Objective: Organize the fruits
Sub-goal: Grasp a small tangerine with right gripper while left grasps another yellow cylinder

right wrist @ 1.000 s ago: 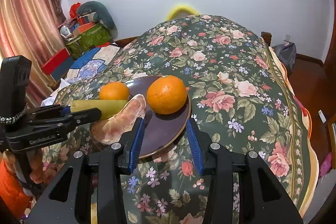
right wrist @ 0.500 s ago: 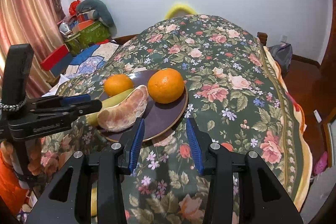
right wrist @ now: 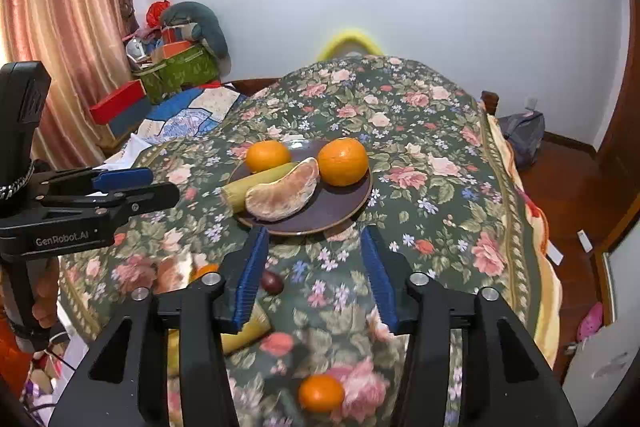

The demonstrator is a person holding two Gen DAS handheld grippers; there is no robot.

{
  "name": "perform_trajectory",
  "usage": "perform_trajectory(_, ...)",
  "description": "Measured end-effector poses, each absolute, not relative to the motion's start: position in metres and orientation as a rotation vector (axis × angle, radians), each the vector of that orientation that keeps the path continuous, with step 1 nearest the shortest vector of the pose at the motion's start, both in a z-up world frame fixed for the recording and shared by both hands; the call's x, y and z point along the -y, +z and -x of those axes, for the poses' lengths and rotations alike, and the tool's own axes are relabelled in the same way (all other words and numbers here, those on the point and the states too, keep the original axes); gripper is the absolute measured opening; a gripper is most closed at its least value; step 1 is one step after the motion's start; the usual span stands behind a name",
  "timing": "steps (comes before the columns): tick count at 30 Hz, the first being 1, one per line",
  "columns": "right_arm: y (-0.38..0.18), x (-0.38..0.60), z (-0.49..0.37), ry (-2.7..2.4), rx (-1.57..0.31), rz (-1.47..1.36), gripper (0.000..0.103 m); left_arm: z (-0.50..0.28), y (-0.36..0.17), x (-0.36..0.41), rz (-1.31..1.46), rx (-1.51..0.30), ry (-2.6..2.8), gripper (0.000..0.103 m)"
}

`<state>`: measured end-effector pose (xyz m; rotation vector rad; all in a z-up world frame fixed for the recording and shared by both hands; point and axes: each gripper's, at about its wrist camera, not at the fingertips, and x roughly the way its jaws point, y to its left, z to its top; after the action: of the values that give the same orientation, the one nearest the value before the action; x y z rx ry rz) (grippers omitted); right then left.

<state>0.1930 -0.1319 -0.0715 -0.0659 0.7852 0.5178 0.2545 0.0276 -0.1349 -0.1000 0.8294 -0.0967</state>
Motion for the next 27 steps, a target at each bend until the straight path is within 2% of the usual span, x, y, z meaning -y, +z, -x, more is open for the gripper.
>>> perform_trajectory(13, -0.065, 0.149, -0.139, 0.468, -0.769, 0.076, 0.053, -0.192, -0.128, 0.0, 0.085, -0.825, -0.152, 0.061)
perform_trajectory(27, -0.119, 0.161, -0.126, 0.439, -0.884, 0.094, 0.053, -0.194, -0.18, 0.033, 0.072, -0.916, -0.177, 0.061)
